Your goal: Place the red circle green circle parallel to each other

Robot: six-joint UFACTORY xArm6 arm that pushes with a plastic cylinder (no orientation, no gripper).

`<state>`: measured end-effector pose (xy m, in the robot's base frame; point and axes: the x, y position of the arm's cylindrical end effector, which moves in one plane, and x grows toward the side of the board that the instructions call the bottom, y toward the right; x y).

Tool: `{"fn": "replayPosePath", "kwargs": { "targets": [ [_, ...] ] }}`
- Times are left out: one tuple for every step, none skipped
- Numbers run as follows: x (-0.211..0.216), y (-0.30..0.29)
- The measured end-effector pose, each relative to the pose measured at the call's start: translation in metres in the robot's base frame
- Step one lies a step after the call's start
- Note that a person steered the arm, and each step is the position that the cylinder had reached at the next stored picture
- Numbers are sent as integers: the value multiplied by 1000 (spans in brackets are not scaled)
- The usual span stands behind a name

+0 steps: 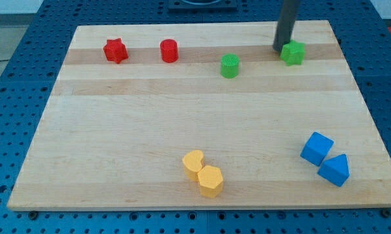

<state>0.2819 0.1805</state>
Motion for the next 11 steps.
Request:
{"fn": "replayPosePath", "kwargs": {
  "targets": [
    [-20, -19],
    [-43, -37],
    [-39, -56],
    [-24, -69],
    [-4, -68],
    [9, -101],
    [41, -115],
    [84, -118],
    [64, -133],
    [64, -206],
    [47, -257]
  ]
}}
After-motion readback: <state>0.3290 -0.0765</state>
